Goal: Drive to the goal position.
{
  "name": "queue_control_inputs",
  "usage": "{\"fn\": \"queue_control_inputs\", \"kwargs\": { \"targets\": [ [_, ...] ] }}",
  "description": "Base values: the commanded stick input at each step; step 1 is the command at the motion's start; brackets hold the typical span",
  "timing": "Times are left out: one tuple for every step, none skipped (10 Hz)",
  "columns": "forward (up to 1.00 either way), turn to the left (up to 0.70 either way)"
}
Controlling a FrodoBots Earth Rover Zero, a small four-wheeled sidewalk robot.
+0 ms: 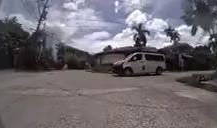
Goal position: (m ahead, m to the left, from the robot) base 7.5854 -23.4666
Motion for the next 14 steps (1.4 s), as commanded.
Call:
{"fn": "queue_control_inputs", "kwargs": {
  "targets": [
    [0.50,-0.50],
    [0.50,-0.50],
    [0.50,-0.50],
    [0.50,-0.50],
    [0.50,-0.50],
    [0.50,-0.50],
    [0.50,-0.50],
    [0.50,-0.13],
    [0.50,0.00],
    [0.50,0.00],
    [0.50,0.00],
    [0.50,0.00],
    [0.50,0.00],
    [0.50,0.00]
  ]
}}
